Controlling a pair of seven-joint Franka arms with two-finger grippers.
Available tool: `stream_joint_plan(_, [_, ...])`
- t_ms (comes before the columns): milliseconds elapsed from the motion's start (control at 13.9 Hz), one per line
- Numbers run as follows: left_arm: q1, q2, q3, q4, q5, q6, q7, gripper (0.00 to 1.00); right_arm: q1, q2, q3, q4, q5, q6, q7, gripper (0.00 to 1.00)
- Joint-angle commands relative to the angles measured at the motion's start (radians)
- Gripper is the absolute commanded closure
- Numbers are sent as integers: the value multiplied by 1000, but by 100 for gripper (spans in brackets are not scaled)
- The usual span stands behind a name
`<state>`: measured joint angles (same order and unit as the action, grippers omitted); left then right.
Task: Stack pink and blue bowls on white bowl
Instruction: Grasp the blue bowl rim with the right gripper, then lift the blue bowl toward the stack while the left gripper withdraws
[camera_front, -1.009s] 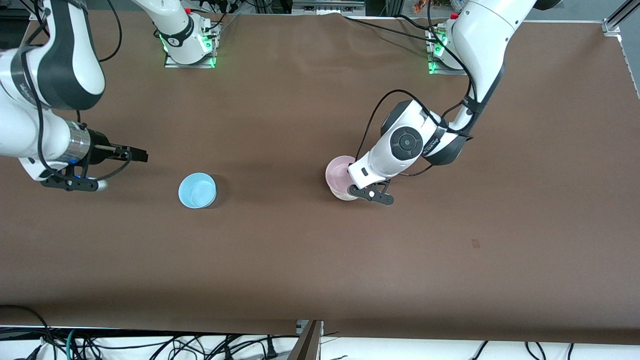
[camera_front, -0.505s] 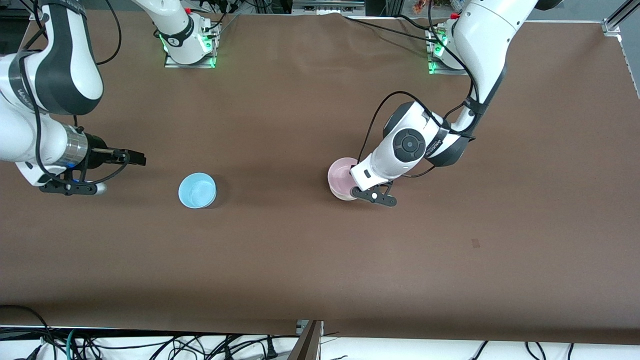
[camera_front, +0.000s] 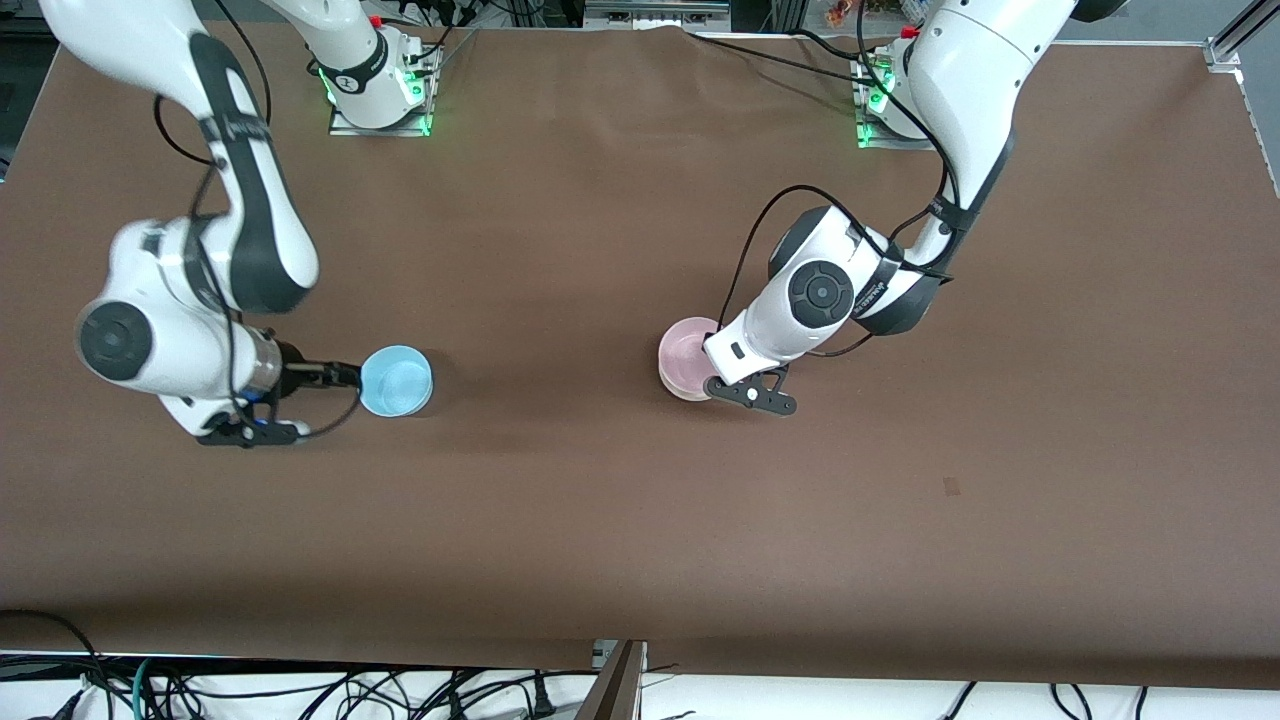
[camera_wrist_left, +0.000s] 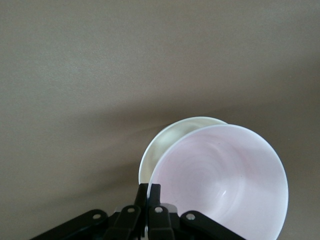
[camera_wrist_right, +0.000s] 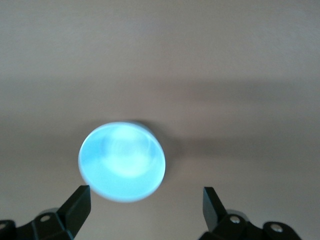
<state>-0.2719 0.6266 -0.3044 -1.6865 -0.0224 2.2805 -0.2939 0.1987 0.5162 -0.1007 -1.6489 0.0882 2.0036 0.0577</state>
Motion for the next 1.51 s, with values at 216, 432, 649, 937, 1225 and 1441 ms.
stream_joint_plan(216, [-4, 28, 7, 19, -11, 34, 6, 100, 1, -57, -1, -322, -10, 355, -24, 1])
stream_joint_plan(432, [-6, 28, 7, 16, -11, 34, 6, 100, 2, -64, -1, -354, -10, 366, -22, 1])
stream_joint_plan(649, [-7, 30, 5, 18, -11, 34, 6, 100, 4, -62, -1, -359, -10, 370, -18, 21])
stream_joint_plan(937, [-9, 38, 7, 18, -11, 34, 4, 100, 7, -48, -1, -356, -7, 371, -7, 57])
stream_joint_plan(1225, [-15, 38, 7, 18, -11, 34, -8, 1, 16, -42, -1, -355, -5, 370, -7, 65])
stream_joint_plan(1441, [-15, 21, 5, 19, -11, 27, -13, 0, 15, -41, -1, -351, 1, 363, -4, 86])
